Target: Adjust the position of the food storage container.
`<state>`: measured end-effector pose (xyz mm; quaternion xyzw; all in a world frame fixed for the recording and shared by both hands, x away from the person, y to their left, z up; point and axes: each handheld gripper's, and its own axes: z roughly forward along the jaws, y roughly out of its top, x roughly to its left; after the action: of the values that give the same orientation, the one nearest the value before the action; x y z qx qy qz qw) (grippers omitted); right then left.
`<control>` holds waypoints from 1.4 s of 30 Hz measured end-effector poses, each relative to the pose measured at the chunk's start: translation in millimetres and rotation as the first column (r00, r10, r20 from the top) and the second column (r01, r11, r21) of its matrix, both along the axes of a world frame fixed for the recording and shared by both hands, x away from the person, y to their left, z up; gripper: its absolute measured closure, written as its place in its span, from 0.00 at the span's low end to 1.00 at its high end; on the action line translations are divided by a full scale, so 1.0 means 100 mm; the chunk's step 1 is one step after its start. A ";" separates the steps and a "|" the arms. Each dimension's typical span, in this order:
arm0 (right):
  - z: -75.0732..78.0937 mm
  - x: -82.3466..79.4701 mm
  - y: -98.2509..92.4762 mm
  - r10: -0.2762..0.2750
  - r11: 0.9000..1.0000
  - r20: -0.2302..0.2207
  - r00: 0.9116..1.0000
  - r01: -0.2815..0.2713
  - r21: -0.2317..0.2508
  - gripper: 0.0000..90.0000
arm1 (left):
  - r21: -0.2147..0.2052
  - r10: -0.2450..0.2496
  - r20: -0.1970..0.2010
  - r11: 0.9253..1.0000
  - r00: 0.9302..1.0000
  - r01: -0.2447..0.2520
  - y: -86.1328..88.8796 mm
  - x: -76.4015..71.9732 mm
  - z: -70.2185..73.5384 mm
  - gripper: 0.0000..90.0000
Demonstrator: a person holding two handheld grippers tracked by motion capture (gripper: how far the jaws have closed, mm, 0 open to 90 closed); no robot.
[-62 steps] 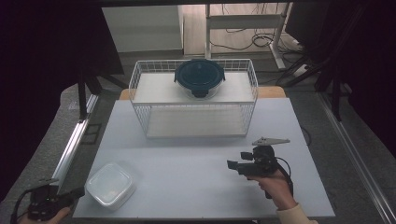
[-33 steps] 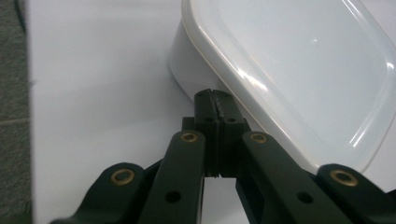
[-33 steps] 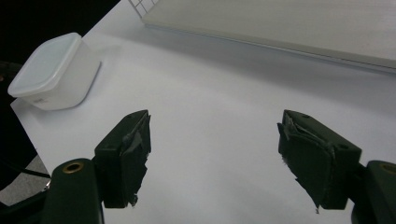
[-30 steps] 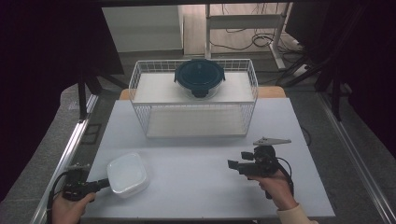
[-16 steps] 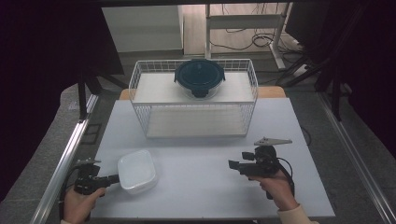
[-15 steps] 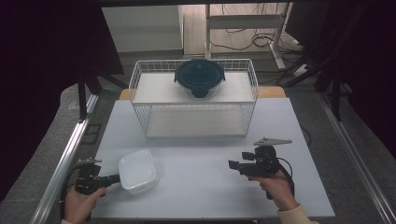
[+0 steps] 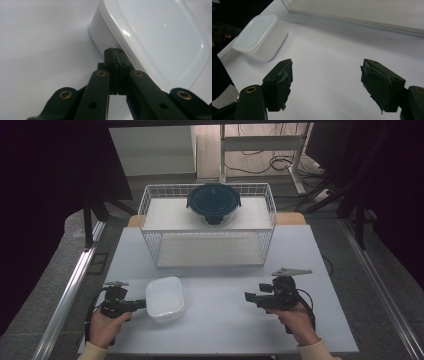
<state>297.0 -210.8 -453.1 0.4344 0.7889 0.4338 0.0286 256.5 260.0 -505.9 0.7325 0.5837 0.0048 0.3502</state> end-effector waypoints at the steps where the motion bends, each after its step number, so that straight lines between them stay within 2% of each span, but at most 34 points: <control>1: 0.00 0.00 0.00 0.000 1.000 -0.002 1.000 0.000 -0.001 0.28 | 0.002 -0.008 0.000 1.000 1.000 0.008 -0.02 0.01 0.00 1.00; 11: 0.00 0.00 0.01 0.013 1.000 -0.010 1.000 -0.013 0.004 0.28 | 0.001 -0.067 0.005 0.998 0.998 0.067 -0.33 0.19 0.03 1.00; 21: 0.00 0.00 0.00 0.013 1.000 -0.023 1.000 -0.013 0.000 0.27 | 0.002 -0.088 0.005 0.996 0.996 0.088 -0.49 0.27 0.02 1.00; 31: 0.00 0.00 -0.01 0.015 1.000 -0.031 0.999 -0.015 0.000 0.27 | -0.029 -0.110 -0.002 0.994 0.994 0.110 -0.62 0.38 -0.02 1.00; 37: 0.00 0.01 0.00 0.021 1.000 -0.037 0.999 -0.021 -0.003 0.27 | -0.033 -0.139 -0.001 0.990 0.990 0.139 -0.78 0.47 -0.01 1.00; 42: -0.01 0.01 0.00 0.022 1.000 -0.039 0.999 -0.022 -0.005 0.27 | -0.039 -0.172 -0.006 0.984 0.985 0.172 -0.92 0.50 -0.01 1.00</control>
<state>297.6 -210.3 -454.5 0.4341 0.7952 0.4231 0.0098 306.3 168.3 -506.7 0.7735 0.5199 -0.0402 0.3604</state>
